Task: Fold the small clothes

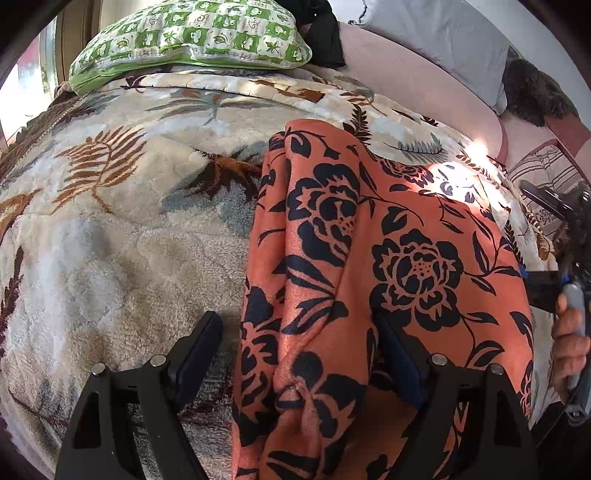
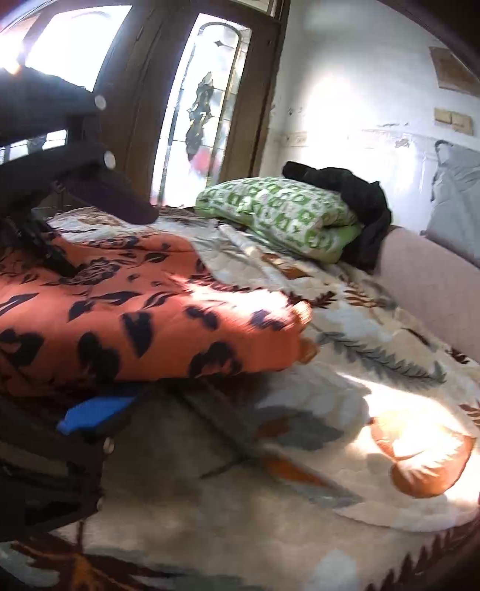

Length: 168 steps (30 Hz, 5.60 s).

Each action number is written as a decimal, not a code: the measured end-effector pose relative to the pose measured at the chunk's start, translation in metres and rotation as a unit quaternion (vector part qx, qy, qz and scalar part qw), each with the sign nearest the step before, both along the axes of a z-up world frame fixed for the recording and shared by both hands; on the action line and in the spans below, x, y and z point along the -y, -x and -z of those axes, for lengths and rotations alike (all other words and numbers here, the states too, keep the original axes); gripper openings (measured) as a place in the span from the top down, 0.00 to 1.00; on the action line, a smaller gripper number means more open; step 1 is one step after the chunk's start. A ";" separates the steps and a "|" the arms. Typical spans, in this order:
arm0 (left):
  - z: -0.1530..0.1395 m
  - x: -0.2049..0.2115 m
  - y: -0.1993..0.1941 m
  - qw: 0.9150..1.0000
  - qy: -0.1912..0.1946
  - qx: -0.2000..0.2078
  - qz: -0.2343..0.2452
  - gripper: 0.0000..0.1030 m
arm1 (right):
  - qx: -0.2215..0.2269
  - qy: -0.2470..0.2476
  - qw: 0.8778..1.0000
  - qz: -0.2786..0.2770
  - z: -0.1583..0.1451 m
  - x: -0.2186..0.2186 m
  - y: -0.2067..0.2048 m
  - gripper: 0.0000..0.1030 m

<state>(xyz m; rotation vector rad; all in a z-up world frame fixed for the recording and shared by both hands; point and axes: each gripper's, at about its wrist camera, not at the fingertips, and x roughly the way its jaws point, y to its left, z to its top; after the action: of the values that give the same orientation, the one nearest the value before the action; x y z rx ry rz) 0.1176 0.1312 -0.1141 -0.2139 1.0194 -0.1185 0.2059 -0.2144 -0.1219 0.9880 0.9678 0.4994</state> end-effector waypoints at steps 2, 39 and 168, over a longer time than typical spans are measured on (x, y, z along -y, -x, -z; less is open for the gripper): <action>0.001 -0.001 0.000 1.000 0.003 -0.001 0.000 0.16 | -0.053 -0.001 0.999 -0.012 0.027 -0.003 -0.028 0.27; 0.004 -0.005 0.009 0.999 0.018 0.029 0.001 0.13 | -0.053 0.154 0.984 -0.067 0.009 -0.032 0.151 0.55; -0.102 0.096 0.085 0.980 -0.165 0.108 0.003 0.13 | 0.098 0.450 0.886 0.051 -0.074 -0.004 0.195 0.00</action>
<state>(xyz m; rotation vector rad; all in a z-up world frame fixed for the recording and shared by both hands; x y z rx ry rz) 0.0327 0.0349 -0.0123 0.1038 0.8091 0.0240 0.0109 -0.2108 -0.0483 0.1364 0.8194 0.0197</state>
